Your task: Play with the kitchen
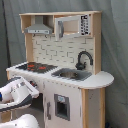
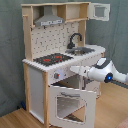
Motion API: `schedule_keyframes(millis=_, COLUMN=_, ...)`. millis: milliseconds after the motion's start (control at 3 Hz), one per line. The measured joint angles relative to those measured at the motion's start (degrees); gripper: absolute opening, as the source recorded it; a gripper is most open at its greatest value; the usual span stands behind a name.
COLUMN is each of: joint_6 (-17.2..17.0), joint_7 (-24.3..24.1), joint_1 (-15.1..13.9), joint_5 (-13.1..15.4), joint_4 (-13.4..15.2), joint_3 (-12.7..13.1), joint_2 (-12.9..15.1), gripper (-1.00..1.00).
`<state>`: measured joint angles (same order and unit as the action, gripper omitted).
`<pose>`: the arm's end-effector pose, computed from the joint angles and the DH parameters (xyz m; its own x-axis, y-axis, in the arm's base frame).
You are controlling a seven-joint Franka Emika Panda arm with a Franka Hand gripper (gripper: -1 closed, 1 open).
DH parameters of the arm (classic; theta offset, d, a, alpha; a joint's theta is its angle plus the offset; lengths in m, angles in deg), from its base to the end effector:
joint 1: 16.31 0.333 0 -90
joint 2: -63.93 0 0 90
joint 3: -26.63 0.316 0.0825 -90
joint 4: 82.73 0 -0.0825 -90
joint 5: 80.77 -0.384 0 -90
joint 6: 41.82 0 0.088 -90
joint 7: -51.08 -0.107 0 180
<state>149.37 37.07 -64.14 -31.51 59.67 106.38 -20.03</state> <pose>0.3460 0.3594 0.3442 -0.0045 0.9203 -0.3913 0.1001 0.3897 0.9155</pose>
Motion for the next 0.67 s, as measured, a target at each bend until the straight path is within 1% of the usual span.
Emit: schedule_keyframes(millis=667, joint_6=0.00, joint_7=-12.53, joint_1=0.00, joint_5=-0.01, joint_4=0.01, joint_3=0.01, joint_2=-0.10, gripper=-1.00)
